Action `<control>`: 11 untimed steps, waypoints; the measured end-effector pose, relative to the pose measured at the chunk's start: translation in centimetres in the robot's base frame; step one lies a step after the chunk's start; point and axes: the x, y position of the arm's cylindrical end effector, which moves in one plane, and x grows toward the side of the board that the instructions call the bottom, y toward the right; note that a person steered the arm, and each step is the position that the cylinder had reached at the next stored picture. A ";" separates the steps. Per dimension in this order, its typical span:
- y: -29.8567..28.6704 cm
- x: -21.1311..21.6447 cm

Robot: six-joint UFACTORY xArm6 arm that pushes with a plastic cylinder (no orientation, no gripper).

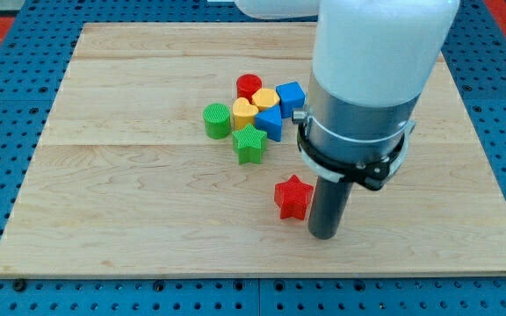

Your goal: Push the red star into the green star

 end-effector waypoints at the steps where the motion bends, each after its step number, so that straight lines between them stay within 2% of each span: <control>1: -0.3 -1.9; 2: 1.4 2.4; 3: -1.8 2.2; 5: -2.0 -5.4; 6: 0.3 -2.5; 7: -1.8 -1.7; 8: -4.7 -5.9; 9: -6.2 -7.7; 11: -7.7 -4.4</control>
